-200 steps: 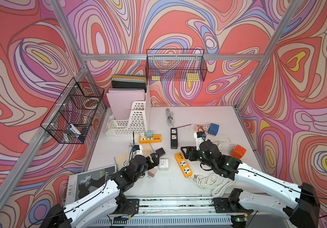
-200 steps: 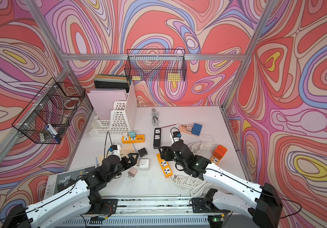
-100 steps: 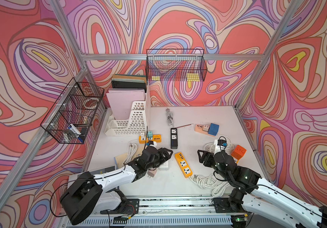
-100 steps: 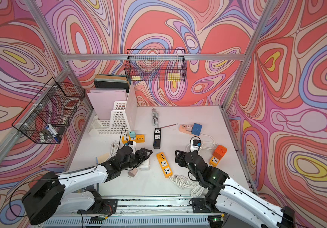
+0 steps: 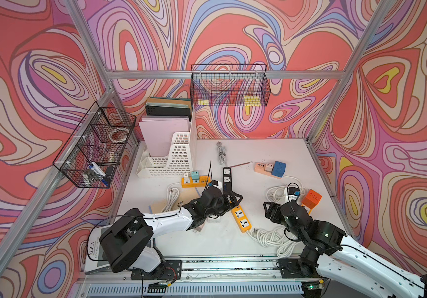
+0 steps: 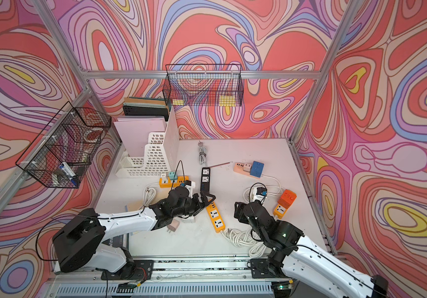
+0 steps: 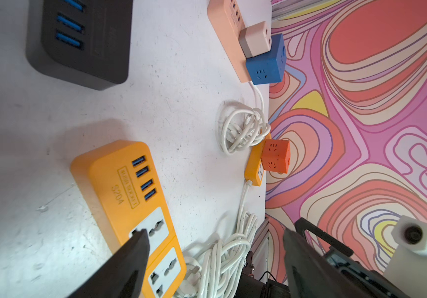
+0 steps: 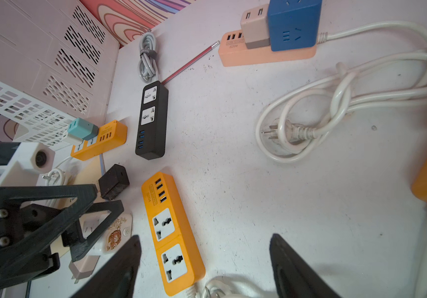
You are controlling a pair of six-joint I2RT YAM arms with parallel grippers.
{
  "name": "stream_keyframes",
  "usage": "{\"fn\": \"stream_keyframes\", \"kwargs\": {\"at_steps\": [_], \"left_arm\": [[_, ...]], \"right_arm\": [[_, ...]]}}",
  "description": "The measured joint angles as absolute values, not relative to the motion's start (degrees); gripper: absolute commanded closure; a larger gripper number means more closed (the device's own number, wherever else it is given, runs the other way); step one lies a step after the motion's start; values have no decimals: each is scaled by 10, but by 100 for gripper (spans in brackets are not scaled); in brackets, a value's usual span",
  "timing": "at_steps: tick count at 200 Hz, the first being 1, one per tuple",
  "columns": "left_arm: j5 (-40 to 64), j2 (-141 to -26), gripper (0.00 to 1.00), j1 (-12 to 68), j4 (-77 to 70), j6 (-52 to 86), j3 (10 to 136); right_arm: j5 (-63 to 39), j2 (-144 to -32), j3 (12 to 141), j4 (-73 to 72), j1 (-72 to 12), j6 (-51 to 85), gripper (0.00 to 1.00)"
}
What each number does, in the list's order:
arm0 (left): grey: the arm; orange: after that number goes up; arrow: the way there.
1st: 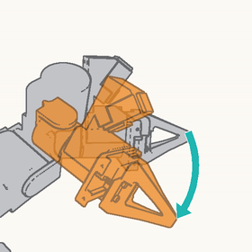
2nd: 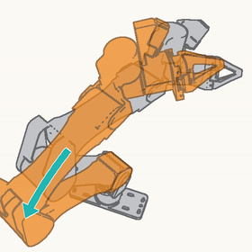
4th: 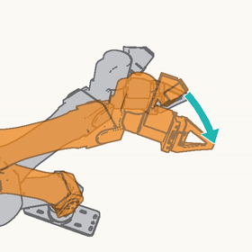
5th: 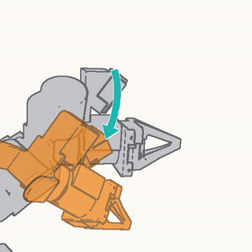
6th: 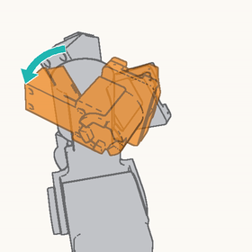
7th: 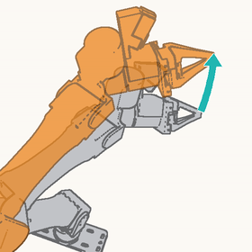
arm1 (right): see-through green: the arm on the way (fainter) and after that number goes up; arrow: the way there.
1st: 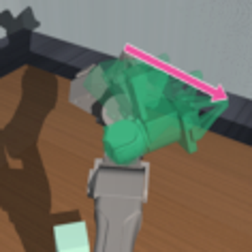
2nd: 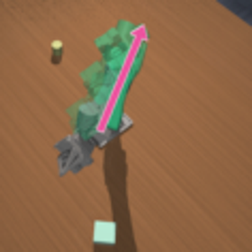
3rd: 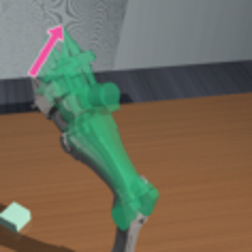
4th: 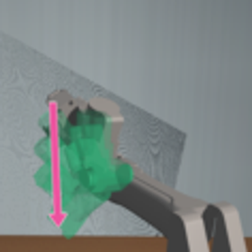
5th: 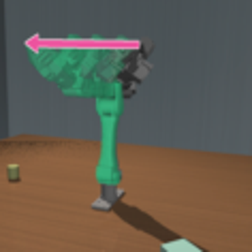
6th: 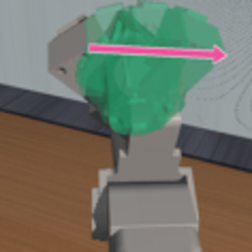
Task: Pull the plug off the socket
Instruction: Move the socket to the center of the board.
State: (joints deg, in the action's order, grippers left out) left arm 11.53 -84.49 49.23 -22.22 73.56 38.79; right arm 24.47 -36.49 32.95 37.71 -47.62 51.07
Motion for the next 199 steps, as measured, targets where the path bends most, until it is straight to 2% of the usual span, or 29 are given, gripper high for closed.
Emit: {"fn": "stream_keyframes", "kwargs": {"at_steps": [64,104,135,199], "left_arm": [[80,-847,14,517,-143,742,436],[72,-853,14,526,-88,729,490],[78,-861,14,529,-58,688,528],[98,-871,12,528,18,540,584]], "right_arm": [[196,-373,329,382,-452,487,22],[174,-336,323,403,-440,488,22],[174,-298,316,434,-439,507,22],[197,-293,331,534,-438,598,22]]}}
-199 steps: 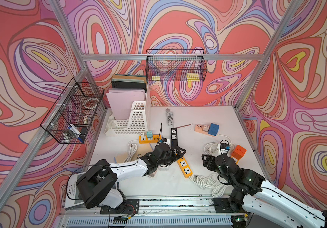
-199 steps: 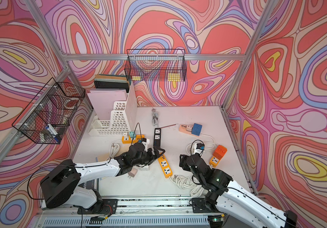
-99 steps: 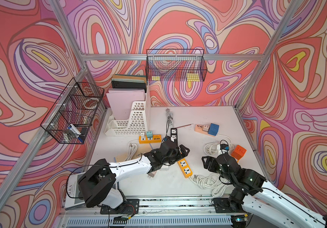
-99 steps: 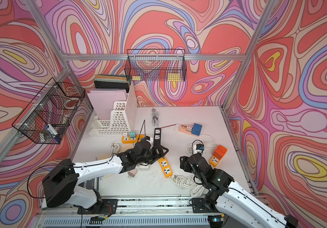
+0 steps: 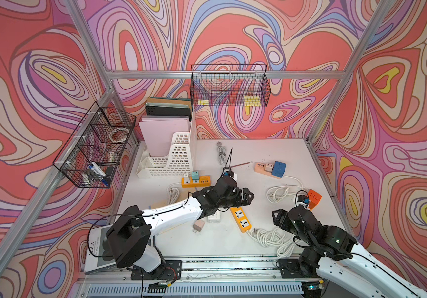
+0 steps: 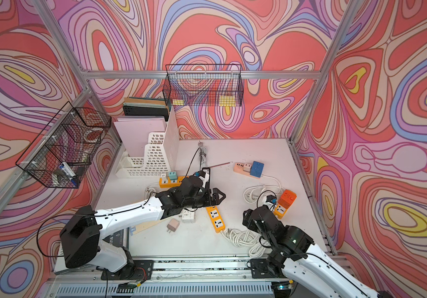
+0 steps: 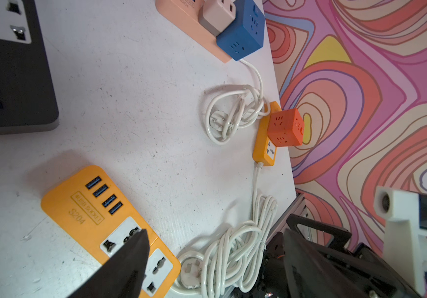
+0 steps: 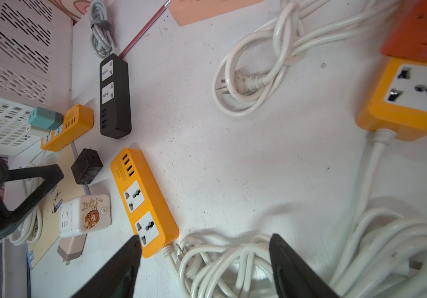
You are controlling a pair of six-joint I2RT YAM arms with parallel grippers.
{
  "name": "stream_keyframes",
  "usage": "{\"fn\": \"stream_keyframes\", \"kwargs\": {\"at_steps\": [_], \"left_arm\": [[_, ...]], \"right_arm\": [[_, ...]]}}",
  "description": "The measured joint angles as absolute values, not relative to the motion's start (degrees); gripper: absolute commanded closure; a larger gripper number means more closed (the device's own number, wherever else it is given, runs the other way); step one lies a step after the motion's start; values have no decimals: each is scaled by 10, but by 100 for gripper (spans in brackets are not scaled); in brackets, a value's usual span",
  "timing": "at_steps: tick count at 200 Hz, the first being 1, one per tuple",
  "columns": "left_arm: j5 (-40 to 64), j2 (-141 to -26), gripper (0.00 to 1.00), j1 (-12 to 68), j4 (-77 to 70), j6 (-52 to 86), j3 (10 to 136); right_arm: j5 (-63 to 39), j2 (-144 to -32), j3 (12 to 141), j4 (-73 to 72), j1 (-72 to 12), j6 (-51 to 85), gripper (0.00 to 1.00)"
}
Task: Pull the plug off the socket
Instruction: Move the socket to the center of the board.
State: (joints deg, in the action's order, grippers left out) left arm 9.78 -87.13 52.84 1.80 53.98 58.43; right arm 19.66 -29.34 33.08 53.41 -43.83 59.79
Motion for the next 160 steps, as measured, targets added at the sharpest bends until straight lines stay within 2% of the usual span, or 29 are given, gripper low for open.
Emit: {"fn": "stream_keyframes", "kwargs": {"at_steps": [58,105,123,149,160], "left_arm": [[97,-862,7,527,40,414,576],[112,-841,7,484,47,373,569],[128,-844,7,451,43,389,568],[138,-852,8,436,27,420,565],[144,-853,9,436,21,433,561]], "right_arm": [[236,-281,342,609,-438,661,21],[246,-328,340,574,-419,654,19],[201,-370,335,529,-351,613,19],[81,-467,335,455,-164,522,19],[48,-508,342,438,-110,493,18]]}}
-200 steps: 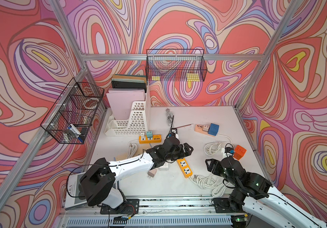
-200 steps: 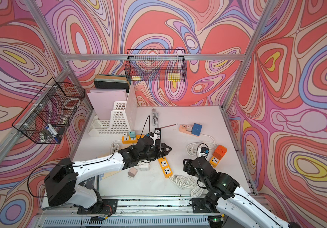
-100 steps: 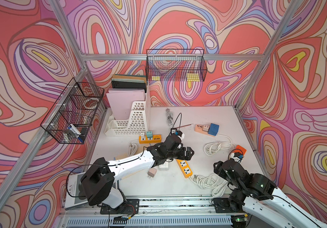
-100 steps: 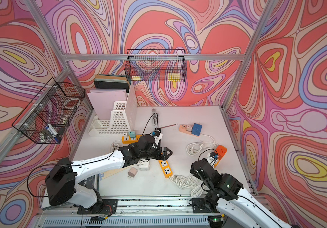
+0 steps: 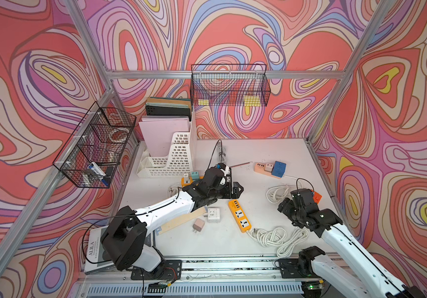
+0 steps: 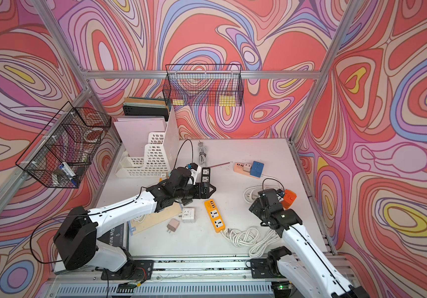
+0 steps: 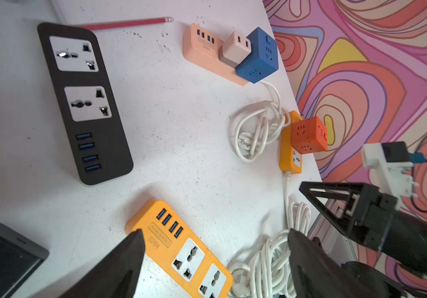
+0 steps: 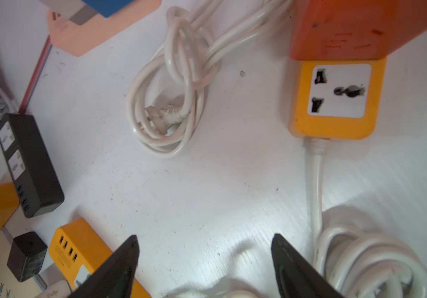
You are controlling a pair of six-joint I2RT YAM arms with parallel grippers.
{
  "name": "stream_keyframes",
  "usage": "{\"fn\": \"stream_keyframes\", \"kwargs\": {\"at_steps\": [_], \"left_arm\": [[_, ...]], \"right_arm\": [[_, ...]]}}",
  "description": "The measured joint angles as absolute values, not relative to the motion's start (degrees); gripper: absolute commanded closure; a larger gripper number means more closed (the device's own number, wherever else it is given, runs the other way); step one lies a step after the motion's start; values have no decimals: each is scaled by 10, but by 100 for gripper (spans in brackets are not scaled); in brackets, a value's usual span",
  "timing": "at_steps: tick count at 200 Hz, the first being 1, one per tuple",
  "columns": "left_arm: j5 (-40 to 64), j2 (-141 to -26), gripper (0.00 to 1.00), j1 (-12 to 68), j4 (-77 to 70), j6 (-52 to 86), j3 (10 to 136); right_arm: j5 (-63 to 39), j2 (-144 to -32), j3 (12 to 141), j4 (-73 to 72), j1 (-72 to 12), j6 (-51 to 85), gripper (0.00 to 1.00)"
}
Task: Pull the plug off the socket
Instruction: Move the socket to the center of the board.
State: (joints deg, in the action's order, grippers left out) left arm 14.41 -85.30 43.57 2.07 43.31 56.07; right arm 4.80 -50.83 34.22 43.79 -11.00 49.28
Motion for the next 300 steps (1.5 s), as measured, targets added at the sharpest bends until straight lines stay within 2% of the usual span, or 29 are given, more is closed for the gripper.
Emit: {"fn": "stream_keyframes", "kwargs": {"at_steps": [31,73,88,101,148,197,300], "left_arm": [[158,-853,9,437,13,449,556],[168,-861,9,438,-2,448,556],[173,-870,9,438,-1,445,559],[176,-881,9,437,1,440,570],[199,-917,9,427,7,428,637],[212,-918,9,417,10,429,639],[232,-911,10,408,32,413,621]], "right_arm": [[39,-574,388,435,-64,446,17],[97,-616,415,451,8,438,15],[115,-626,424,458,20,430,12],[130,-637,439,459,22,422,4],[172,-652,457,458,50,406,2],[142,-668,462,441,138,349,2],[91,-704,478,434,176,285,2]]}}
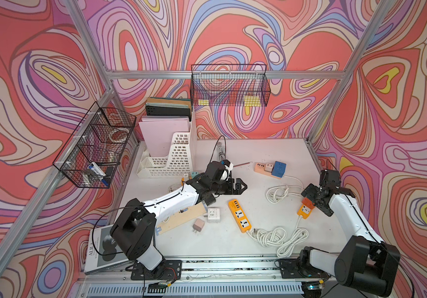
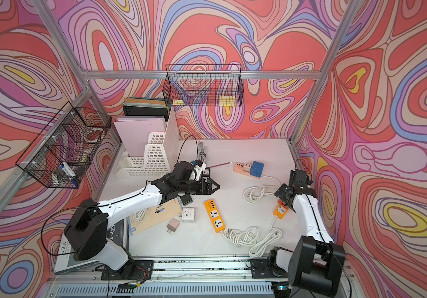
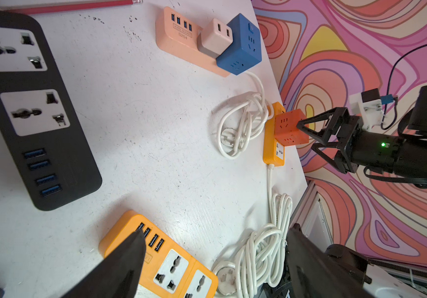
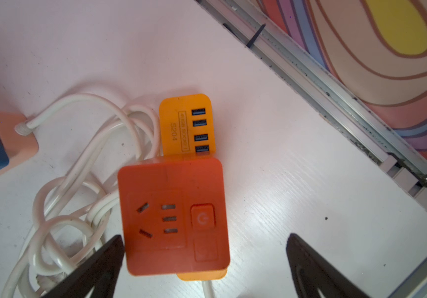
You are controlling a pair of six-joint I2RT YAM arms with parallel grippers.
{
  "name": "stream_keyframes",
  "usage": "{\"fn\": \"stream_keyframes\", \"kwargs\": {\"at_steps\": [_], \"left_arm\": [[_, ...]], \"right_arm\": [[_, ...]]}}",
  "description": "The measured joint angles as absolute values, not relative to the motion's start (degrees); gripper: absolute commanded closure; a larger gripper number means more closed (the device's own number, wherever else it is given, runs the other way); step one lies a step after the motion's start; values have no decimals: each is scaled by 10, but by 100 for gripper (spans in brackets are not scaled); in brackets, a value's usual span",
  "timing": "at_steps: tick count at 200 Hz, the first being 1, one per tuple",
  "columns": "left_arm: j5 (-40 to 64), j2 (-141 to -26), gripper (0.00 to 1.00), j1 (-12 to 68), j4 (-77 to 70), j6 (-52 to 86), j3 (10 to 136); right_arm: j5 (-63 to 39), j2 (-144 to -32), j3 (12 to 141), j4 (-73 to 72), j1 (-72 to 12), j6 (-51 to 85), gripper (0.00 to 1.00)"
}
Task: Pull the plug off the socket
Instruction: Move the socket to the center of the board.
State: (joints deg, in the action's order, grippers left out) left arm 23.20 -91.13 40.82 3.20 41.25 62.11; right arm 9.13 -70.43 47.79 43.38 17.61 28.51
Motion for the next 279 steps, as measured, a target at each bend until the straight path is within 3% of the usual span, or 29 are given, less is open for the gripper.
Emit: {"fn": "stream_keyframes", "kwargs": {"at_steps": [77,147,213,252,279], "left_arm": [[228,-892,11,408,22,435,580],[228,-874,10,408,19,435,566],[228,-874,11,408,13,435,566],[230,-874,11,408,11,436,566],[235,-869,11,408,-8,449,552]], "right_arm": [[67,-756,530,432,200,244,2],[42,-896,602,427,216,181,5],[-7,-895,583,417,218,154,36],[-41,-833,525,398,198,173,40],[-60,-775,473,404,131,217,41]]}}
